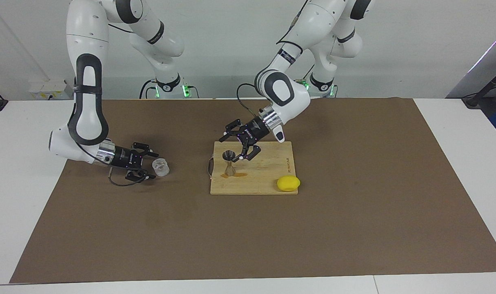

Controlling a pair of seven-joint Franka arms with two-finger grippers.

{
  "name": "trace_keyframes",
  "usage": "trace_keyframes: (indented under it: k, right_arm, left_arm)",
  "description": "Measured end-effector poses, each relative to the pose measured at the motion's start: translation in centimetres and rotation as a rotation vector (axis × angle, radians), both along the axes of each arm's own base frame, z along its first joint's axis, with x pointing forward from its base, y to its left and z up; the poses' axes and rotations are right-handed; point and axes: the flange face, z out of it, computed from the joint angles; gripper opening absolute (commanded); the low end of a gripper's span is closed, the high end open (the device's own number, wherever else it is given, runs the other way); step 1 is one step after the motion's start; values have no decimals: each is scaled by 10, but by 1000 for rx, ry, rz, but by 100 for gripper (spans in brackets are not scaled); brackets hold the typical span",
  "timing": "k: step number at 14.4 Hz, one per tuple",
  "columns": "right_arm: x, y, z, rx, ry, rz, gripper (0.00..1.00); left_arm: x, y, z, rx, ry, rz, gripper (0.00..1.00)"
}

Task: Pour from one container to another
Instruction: 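Release the metal cup on the board while the right gripper reaches the glass, then grasp the clear glass cup with the right gripper while the left gripper retracts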

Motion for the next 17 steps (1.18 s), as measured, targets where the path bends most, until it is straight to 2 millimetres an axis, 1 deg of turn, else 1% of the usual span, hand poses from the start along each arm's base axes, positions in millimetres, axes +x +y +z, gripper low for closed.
trace_keyframes:
  k: [1,2,5,7,8,9,10,11,12,13,14,15,17]
  right_arm:
    - [-6,2,-3,15,-11,-5,95]
    - [-11,3,-6,15,-20,-14,93]
    - [-13,4,-3,31,-36,-35,82]
    - [-12,3,-2,33,-53,-34,79]
    - [-12,3,-2,33,-57,-38,72]
    - [-12,3,-2,34,-62,-40,58]
    - [-12,3,-2,35,-75,-33,53]
    - [-12,3,-2,37,-88,-26,42]
    - [-12,3,-2,38,-91,-24,27]
    - [-12,3,-2,38,-92,-24,1]
    - [-12,3,-2,38,-91,-24,0]
    - [-12,3,-2,38,-91,-24,0]
    - [-12,3,-1,37,-93,-24,0]
  left_arm:
    - [6,10,10,5,-13,27,100]
    - [16,25,16,19,-27,61,100]
    - [51,84,24,147,-85,157,100]
    - [78,125,30,236,-153,172,100]
    - [91,146,34,281,-190,173,100]
    - [103,168,39,331,-229,168,100]
    - [115,189,44,385,-271,158,100]
    - [125,210,49,441,-311,144,100]
    - [134,229,53,483,-341,132,100]
    - [142,246,58,522,-370,114,100]
    - [148,261,63,571,-404,85,100]
    - [154,269,70,628,-448,44,100]
    - [160,268,85,737,-537,-57,100]
